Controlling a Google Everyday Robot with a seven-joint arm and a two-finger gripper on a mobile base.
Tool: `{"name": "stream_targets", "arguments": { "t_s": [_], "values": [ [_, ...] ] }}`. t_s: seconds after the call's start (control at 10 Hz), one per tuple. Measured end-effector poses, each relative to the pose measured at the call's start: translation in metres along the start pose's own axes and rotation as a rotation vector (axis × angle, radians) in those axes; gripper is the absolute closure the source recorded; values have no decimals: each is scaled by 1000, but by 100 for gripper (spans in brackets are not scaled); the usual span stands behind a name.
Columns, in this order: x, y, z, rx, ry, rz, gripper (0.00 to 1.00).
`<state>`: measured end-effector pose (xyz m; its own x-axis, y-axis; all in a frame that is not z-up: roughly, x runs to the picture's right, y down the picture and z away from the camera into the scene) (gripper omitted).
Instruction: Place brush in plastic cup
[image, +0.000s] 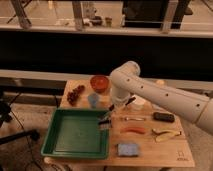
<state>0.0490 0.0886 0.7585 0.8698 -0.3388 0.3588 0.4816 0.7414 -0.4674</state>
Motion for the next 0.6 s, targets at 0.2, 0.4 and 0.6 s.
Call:
{"name": "stream_targets", "arguments": {
  "t_s": [0.2, 0.4, 0.6],
  "values": [
    [1, -1, 0, -1, 0, 5, 100],
    [-1, -13, 2, 12, -12, -4, 100],
    [-2, -42, 6, 35, -29, -17, 100]
  ]
}}
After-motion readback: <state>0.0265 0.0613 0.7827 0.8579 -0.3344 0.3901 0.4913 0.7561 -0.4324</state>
